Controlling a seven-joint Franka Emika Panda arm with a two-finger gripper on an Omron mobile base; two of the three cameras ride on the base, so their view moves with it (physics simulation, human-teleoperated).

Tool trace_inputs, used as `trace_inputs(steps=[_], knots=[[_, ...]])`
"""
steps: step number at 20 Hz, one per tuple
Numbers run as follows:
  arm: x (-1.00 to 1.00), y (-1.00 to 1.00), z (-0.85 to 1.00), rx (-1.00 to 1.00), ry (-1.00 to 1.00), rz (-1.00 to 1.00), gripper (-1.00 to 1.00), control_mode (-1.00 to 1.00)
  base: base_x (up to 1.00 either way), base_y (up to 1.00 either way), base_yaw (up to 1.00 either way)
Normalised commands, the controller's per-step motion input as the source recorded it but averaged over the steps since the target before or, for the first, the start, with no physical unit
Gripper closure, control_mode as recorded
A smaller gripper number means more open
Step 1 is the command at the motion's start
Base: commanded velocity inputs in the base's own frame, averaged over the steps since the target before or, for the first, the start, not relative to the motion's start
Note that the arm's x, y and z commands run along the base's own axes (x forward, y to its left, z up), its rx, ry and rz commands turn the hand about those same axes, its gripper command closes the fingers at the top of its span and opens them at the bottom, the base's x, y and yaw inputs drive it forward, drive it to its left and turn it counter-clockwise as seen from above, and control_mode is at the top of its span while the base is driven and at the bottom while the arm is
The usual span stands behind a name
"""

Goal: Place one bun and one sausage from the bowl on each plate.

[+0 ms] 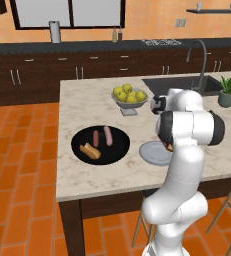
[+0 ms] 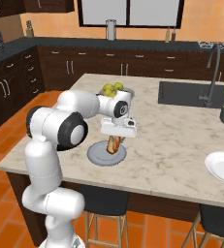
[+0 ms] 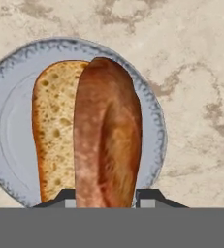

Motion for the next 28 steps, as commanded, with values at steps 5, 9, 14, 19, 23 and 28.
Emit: trace_inputs(steps=[5, 9, 14, 19, 23, 28], knots=[[-0.05, 0.0, -0.18, 0.0, 0.15, 0.0, 1.0, -1.0, 0.0, 0.0, 0.0], [0.0, 0.0, -0.49, 0.0, -0.01, 0.0, 1.0, -1.0, 0.0, 0.0, 0.0], [0.0, 0.0, -0.15, 0.0, -0.01, 0.0, -1.0, -1.0, 0.0, 0.0, 0.0], [0.0, 0.0, 0.0, 0.0, 0.02, 0.0, -1.0, -1.0, 0.0, 0.0, 0.0], [0.04, 0.1, 0.25, 0.0, 0.0, -0.01, -1.0, -1.0, 0.0, 0.0, 0.0], [-0.13, 0.47, 0.58, 0.0, -0.11, -0.05, -1.0, -1.0, 0.0, 0.0, 0.0]])
